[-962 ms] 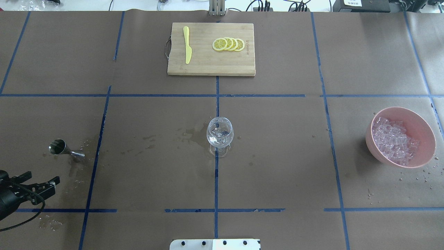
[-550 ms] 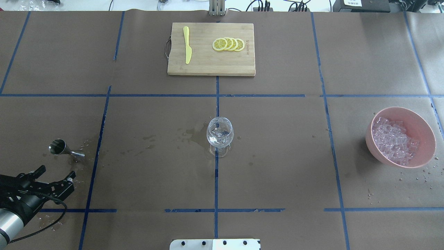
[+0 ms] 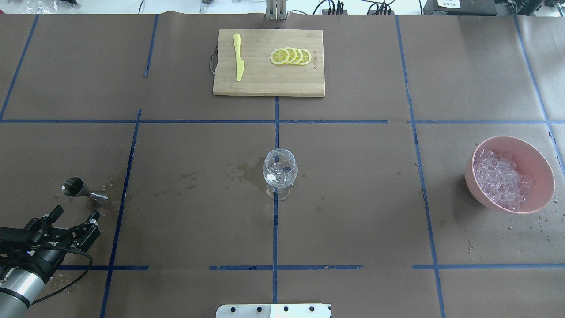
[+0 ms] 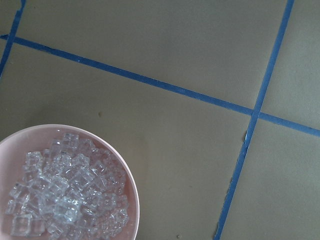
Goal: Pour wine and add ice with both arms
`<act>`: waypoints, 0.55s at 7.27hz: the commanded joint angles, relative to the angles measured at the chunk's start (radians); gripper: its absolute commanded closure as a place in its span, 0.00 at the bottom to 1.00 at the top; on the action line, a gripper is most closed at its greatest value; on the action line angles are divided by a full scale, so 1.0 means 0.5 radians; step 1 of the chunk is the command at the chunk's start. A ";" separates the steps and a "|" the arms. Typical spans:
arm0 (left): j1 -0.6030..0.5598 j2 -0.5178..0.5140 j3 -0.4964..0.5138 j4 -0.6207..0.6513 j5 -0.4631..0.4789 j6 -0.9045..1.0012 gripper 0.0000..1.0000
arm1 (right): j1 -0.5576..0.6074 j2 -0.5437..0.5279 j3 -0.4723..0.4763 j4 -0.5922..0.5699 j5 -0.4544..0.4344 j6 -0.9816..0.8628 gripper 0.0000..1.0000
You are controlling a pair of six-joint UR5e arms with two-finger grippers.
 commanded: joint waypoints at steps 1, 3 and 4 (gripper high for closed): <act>0.001 -0.025 0.098 -0.021 0.185 -0.005 0.02 | 0.003 0.000 0.000 0.000 0.000 0.000 0.00; 0.001 -0.065 0.114 -0.021 0.201 -0.005 0.02 | 0.003 0.000 -0.003 -0.003 0.000 -0.003 0.00; 0.001 -0.089 0.160 -0.021 0.201 -0.005 0.01 | 0.000 0.000 -0.009 -0.003 -0.003 -0.003 0.00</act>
